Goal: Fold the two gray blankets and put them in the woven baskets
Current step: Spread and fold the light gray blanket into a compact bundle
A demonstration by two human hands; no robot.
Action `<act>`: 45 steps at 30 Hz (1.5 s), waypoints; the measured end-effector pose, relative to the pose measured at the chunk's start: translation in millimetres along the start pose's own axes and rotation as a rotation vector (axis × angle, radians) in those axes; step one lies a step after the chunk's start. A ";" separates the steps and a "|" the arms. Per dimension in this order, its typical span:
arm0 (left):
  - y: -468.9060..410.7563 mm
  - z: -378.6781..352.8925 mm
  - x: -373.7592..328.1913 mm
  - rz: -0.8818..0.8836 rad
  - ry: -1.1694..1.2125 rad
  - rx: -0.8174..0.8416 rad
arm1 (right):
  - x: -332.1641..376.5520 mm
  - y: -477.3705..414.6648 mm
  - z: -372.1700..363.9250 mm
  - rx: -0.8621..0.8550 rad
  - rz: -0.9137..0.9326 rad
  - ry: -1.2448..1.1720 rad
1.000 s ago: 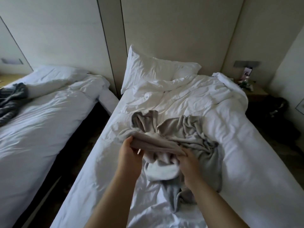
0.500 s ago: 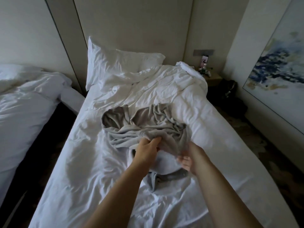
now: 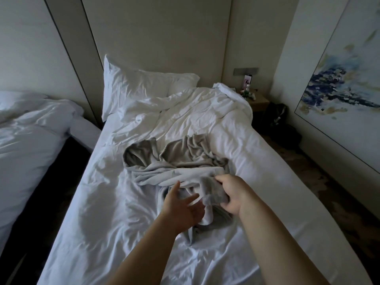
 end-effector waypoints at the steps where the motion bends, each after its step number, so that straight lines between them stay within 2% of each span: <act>1: -3.8 0.7 -3.3 0.020 0.100 0.040 | 4.7 6.5 0.3 0.073 -0.026 0.005; 4: -12.0 -8.6 -19.9 -0.012 0.367 0.123 | 28.5 30.1 7.8 0.291 -0.034 -0.070; 6: -18.6 -18.0 -32.7 -0.081 0.448 0.106 | 50.3 38.3 21.5 0.305 0.074 -0.059; 9: -20.8 -24.3 -53.0 -0.252 0.441 -0.011 | 76.0 38.0 51.5 0.126 0.322 -0.009; 11: -18.4 -24.3 -61.9 -0.291 0.494 -0.032 | 81.1 35.3 66.6 0.011 0.477 -0.103; 12: -16.9 -26.4 -63.0 -0.340 0.458 -0.083 | 79.5 34.4 69.0 -0.103 0.541 -0.142; 14: -14.5 -35.5 -59.0 -0.440 0.171 -0.281 | 70.2 28.6 67.5 -0.403 0.598 -0.213; 15: -12.6 -44.1 -51.7 -0.478 -0.024 -0.356 | 64.8 23.9 61.5 -0.472 0.619 -0.195; 16: -7.3 -53.3 -44.1 -0.480 -0.135 -0.344 | 58.9 19.9 50.5 -0.409 0.618 -0.129; 19: 15.7 -78.0 -31.3 -0.397 -0.452 0.028 | 32.2 16.0 13.1 0.034 0.449 0.429; 20: 24.2 -81.5 -33.8 -0.398 -0.591 0.129 | 24.7 16.9 9.0 0.109 0.377 0.551; 22: 33.9 -83.2 -45.2 -0.472 -0.692 0.251 | 22.0 16.5 8.5 0.163 0.340 0.556; 24: 34.8 -75.5 -61.5 -0.503 -0.468 0.210 | 29.2 17.6 12.0 0.151 0.396 0.453; 26: 25.4 -54.4 -73.8 -0.513 -0.071 0.138 | 38.4 23.8 16.5 0.124 0.456 0.326; 27: 20.0 -43.1 -76.5 -0.486 0.163 0.153 | 41.8 29.4 18.6 0.107 0.471 0.298; 28: 15.5 -34.6 -75.1 -0.453 0.304 0.168 | 44.3 35.4 21.3 0.099 0.461 0.265; 29: 12.3 -30.1 -71.8 -0.423 0.301 0.143 | 45.9 39.1 25.1 0.111 0.420 0.195; 30: 6.9 -27.5 -65.5 -0.421 0.131 0.084 | 47.8 42.8 27.6 0.119 0.370 0.115; 32: -0.8 -28.0 -44.6 -0.573 -0.479 -0.040 | 51.4 48.3 29.8 0.151 0.300 0.050; 34: -6.6 -31.3 -21.8 -0.726 -0.983 -0.030 | 54.1 48.9 28.0 0.197 0.321 0.000; 35: -7.3 -32.0 -13.6 -0.716 -1.128 0.017 | 54.0 48.9 25.0 0.221 0.345 -0.045; 36: -6.2 -33.2 -8.9 -0.689 -1.203 0.056 | 53.7 49.0 22.4 0.232 0.361 -0.095; 38: -5.7 -33.4 -2.5 -0.714 -1.159 0.064 | 53.3 47.0 21.9 0.241 0.362 -0.178; 41: -1.1 -27.7 -2.0 -0.918 -0.906 -0.309 | 57.5 45.1 27.4 0.179 0.361 -0.254; 42: 1.6 -23.7 -3.0 -0.992 -0.884 -0.370 | 59.3 45.3 29.8 0.156 0.363 -0.281; 43: 2.6 -19.8 -3.4 -1.039 -0.909 -0.348 | 60.0 45.3 31.5 0.144 0.368 -0.306; 45: 4.8 -18.0 -2.2 -0.999 -1.060 -0.162 | 57.8 46.0 31.9 0.157 0.359 -0.320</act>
Point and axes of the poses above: each hand's wrist, its own y-axis away from the middle knuckle, its own z-axis out of the back of the hand, x = y × z, the point moved 1 cm from there along -y, towards the middle knuckle, and after that the axes turned 11 degrees about -y, right-handed, at the moved point
